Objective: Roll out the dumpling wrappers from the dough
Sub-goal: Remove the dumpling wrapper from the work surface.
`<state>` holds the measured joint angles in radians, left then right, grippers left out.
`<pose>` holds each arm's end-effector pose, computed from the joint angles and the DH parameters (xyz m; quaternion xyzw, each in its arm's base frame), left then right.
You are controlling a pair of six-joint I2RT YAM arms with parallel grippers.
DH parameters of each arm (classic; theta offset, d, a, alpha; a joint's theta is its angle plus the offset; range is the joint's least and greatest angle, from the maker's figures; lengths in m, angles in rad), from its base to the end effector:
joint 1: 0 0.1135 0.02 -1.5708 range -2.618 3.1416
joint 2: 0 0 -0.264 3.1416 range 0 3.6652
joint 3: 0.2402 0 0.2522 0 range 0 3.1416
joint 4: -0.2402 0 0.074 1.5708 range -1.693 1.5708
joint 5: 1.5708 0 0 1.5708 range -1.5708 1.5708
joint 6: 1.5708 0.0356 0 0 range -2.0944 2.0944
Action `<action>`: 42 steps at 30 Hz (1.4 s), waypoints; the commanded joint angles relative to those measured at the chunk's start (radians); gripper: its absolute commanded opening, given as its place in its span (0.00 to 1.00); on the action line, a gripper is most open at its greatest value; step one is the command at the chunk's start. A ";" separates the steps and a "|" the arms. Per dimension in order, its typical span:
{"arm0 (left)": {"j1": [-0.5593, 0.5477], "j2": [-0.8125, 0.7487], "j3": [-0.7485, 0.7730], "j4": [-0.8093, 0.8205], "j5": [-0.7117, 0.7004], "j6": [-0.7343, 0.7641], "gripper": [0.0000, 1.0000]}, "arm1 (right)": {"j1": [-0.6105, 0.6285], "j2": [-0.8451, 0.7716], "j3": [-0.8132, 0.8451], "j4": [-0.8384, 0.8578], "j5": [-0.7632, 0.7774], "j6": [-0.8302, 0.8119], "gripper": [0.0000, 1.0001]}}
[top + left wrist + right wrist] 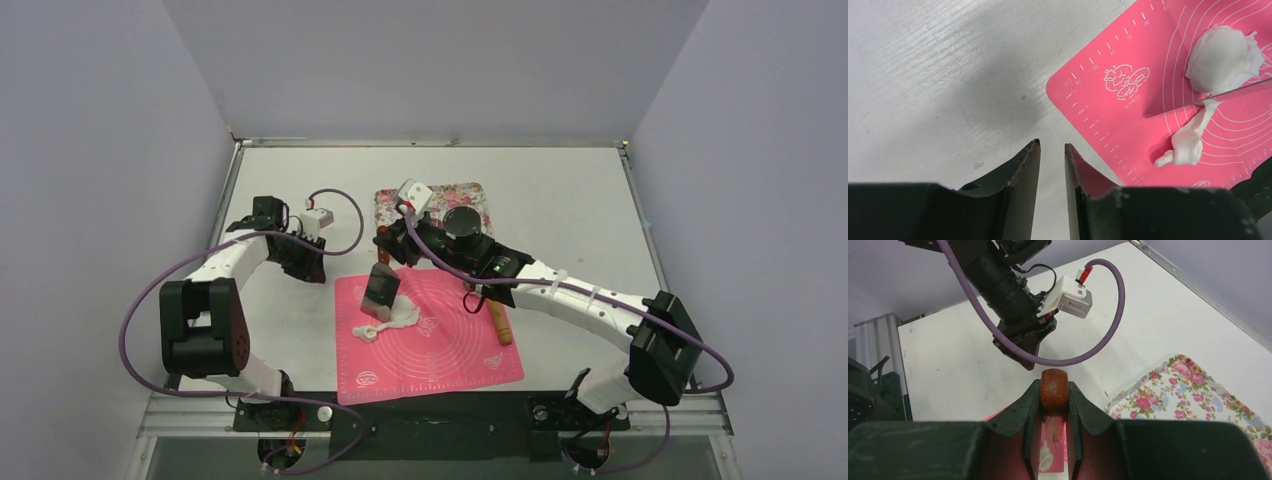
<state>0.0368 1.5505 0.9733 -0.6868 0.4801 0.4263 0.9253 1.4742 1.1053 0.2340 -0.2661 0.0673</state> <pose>0.2850 -0.0060 0.1934 0.2214 0.9347 -0.1946 0.1984 0.2043 0.2868 0.3293 -0.3899 0.6426 0.3983 0.5258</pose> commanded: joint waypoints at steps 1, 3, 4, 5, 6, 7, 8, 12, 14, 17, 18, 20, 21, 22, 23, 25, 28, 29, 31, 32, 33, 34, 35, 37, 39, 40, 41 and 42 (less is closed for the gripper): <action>0.004 0.004 0.049 0.014 0.050 -0.004 0.23 | 0.023 -0.122 -0.065 0.065 0.004 0.043 0.00; -0.010 0.013 0.032 0.032 0.077 -0.029 0.23 | 0.034 -0.157 -0.093 0.054 0.027 0.046 0.00; -0.019 0.018 0.020 0.034 0.083 -0.035 0.23 | 0.039 -0.171 -0.117 0.050 0.042 0.043 0.00; -0.047 0.029 0.014 0.037 0.079 -0.036 0.23 | 0.040 -0.192 -0.129 0.046 0.050 0.041 0.00; -0.065 0.035 0.001 0.039 0.069 -0.033 0.23 | 0.040 -0.202 -0.147 0.042 0.062 0.038 0.00; -0.098 0.047 -0.011 0.049 0.042 -0.033 0.23 | 0.040 -0.215 -0.154 0.030 0.074 0.033 0.00; -0.111 0.054 -0.016 0.056 0.013 -0.034 0.23 | 0.042 -0.221 -0.164 0.025 0.080 0.030 0.00; -0.167 0.098 -0.020 0.071 -0.026 -0.040 0.23 | 0.045 -0.256 -0.185 -0.026 0.126 0.006 0.00; -0.171 0.105 -0.020 0.075 -0.033 -0.041 0.23 | 0.045 -0.282 -0.194 -0.066 0.160 -0.014 0.00; -0.171 0.101 -0.020 0.081 -0.034 -0.040 0.23 | 0.045 -0.342 -0.226 -0.129 0.222 -0.033 0.00; -0.171 0.098 -0.019 0.082 -0.035 -0.040 0.23 | 0.045 -0.354 -0.234 -0.140 0.234 -0.034 0.00; -0.172 0.092 -0.017 0.086 -0.040 -0.039 0.23 | 0.045 -0.397 -0.257 -0.166 0.257 -0.033 0.00; -0.172 0.090 -0.016 0.086 -0.042 -0.038 0.23 | 0.046 -0.426 -0.269 -0.177 0.262 -0.028 0.00; -0.171 0.086 -0.015 0.086 -0.046 -0.037 0.23 | 0.046 -0.452 -0.273 -0.185 0.284 -0.024 0.00; -0.172 0.084 -0.012 0.086 -0.047 -0.036 0.23 | 0.046 -0.461 -0.276 -0.188 0.288 -0.021 0.00; -0.172 0.076 -0.007 0.080 -0.045 -0.033 0.23 | 0.046 -0.478 -0.272 -0.190 0.279 -0.014 0.00; -0.172 0.050 0.017 0.042 -0.030 -0.016 0.23 | 0.046 -0.474 -0.262 -0.163 0.221 0.015 0.00; -0.172 0.042 0.027 0.028 -0.014 0.000 0.23 | 0.047 -0.472 -0.259 -0.159 0.211 0.020 0.00; -0.170 0.002 0.055 -0.013 0.007 0.017 0.23 | 0.046 -0.475 -0.258 -0.153 0.196 0.026 0.00; -0.169 -0.030 0.067 -0.034 0.016 0.023 0.24 | 0.046 -0.487 -0.258 -0.160 0.192 0.020 0.00; -0.170 -0.046 0.070 -0.041 0.027 0.036 0.24 | 0.046 -0.495 -0.257 -0.166 0.192 0.015 0.00; -0.170 -0.079 0.072 -0.051 0.033 0.039 0.24 | 0.047 -0.513 -0.256 -0.183 0.197 0.005 0.00; -0.170 -0.094 0.073 -0.054 0.045 0.045 0.24 | 0.047 -0.524 -0.254 -0.192 0.200 0.001 0.00; -0.170 -0.139 0.068 -0.056 0.062 0.050 0.24 | 0.047 -0.555 -0.243 -0.222 0.210 -0.012 0.00; -0.170 -0.153 0.063 -0.058 0.069 0.053 0.24 | 0.047 -0.580 -0.228 -0.265 0.220 -0.023 0.00; -0.170 -0.155 0.062 -0.059 0.069 0.053 0.24 | 0.047 -0.591 -0.221 -0.269 0.221 -0.028 0.00; -0.169 -0.157 0.062 -0.061 0.069 0.053 0.24 | 0.047 -0.594 -0.218 -0.270 0.216 -0.028 0.00; -0.169 -0.157 0.063 -0.062 0.068 0.053 0.24 | 0.047 -0.595 -0.214 -0.267 0.210 -0.028 0.00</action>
<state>-0.1360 1.4052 1.0088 -0.7189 0.5026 0.4553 0.9703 0.9218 0.8288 -0.0498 -0.0586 0.0624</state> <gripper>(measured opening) 0.240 0.150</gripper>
